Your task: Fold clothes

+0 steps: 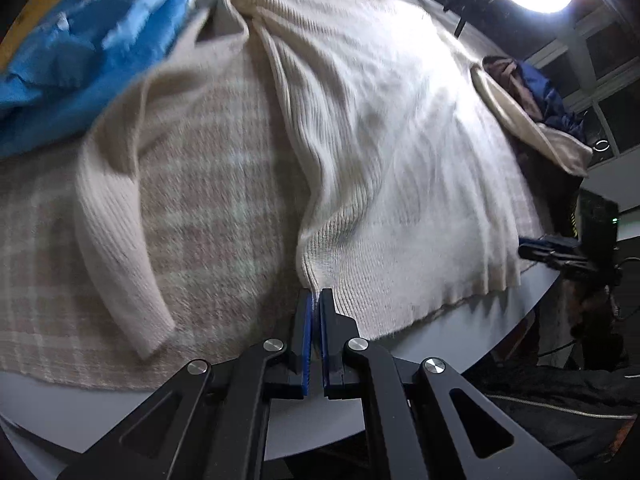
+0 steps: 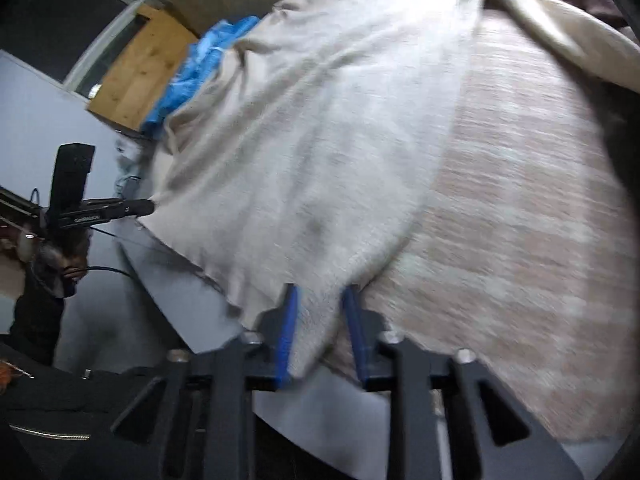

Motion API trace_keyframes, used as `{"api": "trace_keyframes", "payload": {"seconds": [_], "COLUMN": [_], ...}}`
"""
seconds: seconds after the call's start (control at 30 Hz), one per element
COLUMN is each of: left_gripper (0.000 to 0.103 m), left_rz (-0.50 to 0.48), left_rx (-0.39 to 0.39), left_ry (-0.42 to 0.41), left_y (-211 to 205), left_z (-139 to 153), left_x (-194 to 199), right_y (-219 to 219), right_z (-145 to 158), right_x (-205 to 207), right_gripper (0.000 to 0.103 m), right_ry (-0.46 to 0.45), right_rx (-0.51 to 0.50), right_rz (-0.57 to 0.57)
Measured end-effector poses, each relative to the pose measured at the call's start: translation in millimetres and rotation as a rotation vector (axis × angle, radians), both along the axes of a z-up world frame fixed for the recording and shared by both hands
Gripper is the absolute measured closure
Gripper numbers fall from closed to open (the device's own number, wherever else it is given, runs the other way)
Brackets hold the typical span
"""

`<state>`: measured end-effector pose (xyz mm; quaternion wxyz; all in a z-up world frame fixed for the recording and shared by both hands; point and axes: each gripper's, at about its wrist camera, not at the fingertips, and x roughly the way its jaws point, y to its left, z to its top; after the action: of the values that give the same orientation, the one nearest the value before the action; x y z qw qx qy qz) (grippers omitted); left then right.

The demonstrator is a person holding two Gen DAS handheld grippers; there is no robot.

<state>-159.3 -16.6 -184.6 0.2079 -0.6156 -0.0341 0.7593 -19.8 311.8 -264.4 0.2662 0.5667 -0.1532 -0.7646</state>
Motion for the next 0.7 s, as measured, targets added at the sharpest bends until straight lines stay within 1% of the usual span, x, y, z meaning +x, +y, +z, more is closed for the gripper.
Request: {"api": "trace_keyframes", "payload": {"seconds": [0.13, 0.23, 0.27, 0.3, 0.33, 0.37, 0.47, 0.53, 0.57, 0.7], "left_gripper": [0.1, 0.1, 0.1, 0.1, 0.1, 0.1, 0.1, 0.1, 0.1, 0.1], "left_rz": [0.017, 0.027, 0.033, 0.034, 0.034, 0.033, 0.02, 0.018, 0.016, 0.006], "left_rx": [0.012, -0.026, -0.038, -0.049, -0.059, -0.07, -0.071, -0.066, -0.063, -0.061], "left_ry": [0.057, 0.111, 0.116, 0.113, 0.109, 0.104, 0.096, 0.087, 0.082, 0.069], "left_y": [-11.8, -11.1, -11.0, -10.3, -9.5, -8.6, -9.2, -9.3, -9.3, -7.2], "left_z": [23.9, 28.9, 27.1, 24.3, 21.3, 18.4, 13.7, 8.9, 6.4, 2.4], "left_x": [-6.0, -31.0, -39.6, -45.4, -50.7, -56.1, -59.6, -60.6, -61.2, -62.3], "right_y": [9.9, 17.3, 19.0, 13.6, 10.2, 10.0, 9.2, 8.5, 9.4, -0.7], "right_z": [35.8, 62.6, 70.9, 73.4, 73.2, 77.0, 88.5, 92.7, 92.2, 77.3], "right_x": [-40.0, -70.1, -81.8, -108.6, -122.6, -126.1, -136.0, -125.8, -121.2, -119.5], "right_gripper": [0.1, 0.1, 0.097, 0.092, 0.088, 0.085, 0.085, 0.085, 0.085, 0.085], "right_ry": [0.071, 0.125, 0.14, 0.127, 0.098, 0.1, 0.109, 0.142, 0.152, 0.144], "right_rx": [-0.043, -0.076, -0.087, -0.103, -0.102, -0.08, -0.014, 0.046, 0.072, 0.146], "right_rz": [-0.026, -0.046, -0.053, -0.063, -0.063, -0.069, -0.086, -0.081, -0.063, 0.024]}}
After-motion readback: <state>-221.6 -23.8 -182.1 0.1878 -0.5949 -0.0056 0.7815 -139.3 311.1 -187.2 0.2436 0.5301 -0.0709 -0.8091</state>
